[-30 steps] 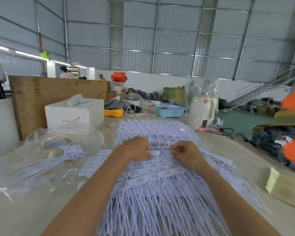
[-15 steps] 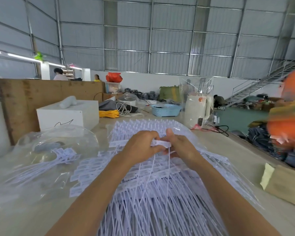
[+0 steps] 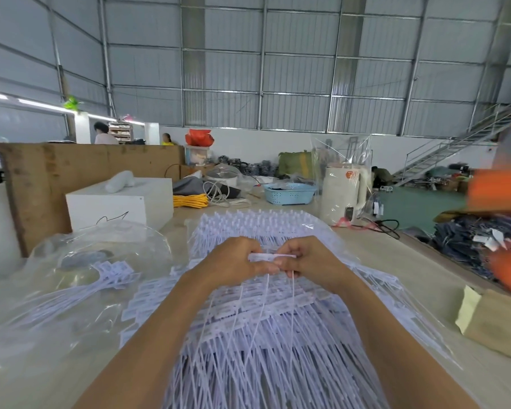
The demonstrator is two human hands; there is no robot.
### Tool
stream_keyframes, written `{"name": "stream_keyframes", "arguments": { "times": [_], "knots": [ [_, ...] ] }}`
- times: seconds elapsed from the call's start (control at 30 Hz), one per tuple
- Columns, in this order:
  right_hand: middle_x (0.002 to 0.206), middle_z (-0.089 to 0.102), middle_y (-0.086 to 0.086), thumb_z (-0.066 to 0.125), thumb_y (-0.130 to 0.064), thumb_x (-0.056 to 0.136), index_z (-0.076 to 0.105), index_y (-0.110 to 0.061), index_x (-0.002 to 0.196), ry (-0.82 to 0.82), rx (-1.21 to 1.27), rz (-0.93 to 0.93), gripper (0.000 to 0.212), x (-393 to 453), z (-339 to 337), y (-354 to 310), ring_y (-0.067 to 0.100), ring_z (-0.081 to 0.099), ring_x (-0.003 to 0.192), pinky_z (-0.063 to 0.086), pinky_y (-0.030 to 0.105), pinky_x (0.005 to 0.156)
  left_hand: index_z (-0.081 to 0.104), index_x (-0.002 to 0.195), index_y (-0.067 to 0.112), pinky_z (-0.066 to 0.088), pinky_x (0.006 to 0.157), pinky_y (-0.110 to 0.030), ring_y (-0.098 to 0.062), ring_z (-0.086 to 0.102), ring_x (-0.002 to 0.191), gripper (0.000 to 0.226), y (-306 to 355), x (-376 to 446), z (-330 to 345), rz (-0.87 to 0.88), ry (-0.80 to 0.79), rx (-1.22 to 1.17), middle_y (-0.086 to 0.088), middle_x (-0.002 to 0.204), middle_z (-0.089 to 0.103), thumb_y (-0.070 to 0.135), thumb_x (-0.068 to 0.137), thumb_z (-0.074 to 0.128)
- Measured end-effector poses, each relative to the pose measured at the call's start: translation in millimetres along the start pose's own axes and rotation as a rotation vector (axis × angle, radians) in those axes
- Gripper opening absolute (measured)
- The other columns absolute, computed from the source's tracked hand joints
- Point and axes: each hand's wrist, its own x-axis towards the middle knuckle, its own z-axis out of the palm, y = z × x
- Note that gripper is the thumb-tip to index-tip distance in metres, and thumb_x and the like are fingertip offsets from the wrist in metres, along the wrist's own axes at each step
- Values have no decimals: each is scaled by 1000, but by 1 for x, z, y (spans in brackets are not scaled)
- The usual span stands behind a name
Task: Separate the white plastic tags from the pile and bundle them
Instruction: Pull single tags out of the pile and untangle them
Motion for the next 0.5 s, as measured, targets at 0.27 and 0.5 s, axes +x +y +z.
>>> {"name": "stream_keyframes", "arguments": {
  "times": [0.27, 0.5],
  "knots": [
    [64, 62, 6, 72, -2, 79, 66, -16, 69, 132, -202, -179, 18, 7, 0, 5, 5, 53, 51, 46, 23, 60, 58, 66, 5, 31, 56, -26, -16, 39, 54, 35, 12, 0, 7, -75, 103, -384, -4, 57, 42, 22, 96, 54],
    [72, 61, 6, 69, -10, 84, 66, 2, 82, 494, -563, -299, 12, 2, -28, 10, 20, 52, 64, 34, 22, 60, 65, 62, 16, 49, 84, -30, -19, 65, 80, 31, 12, -2, 1, -134, 49, -530, -8, 73, 63, 24, 91, 62]
  ]
}}
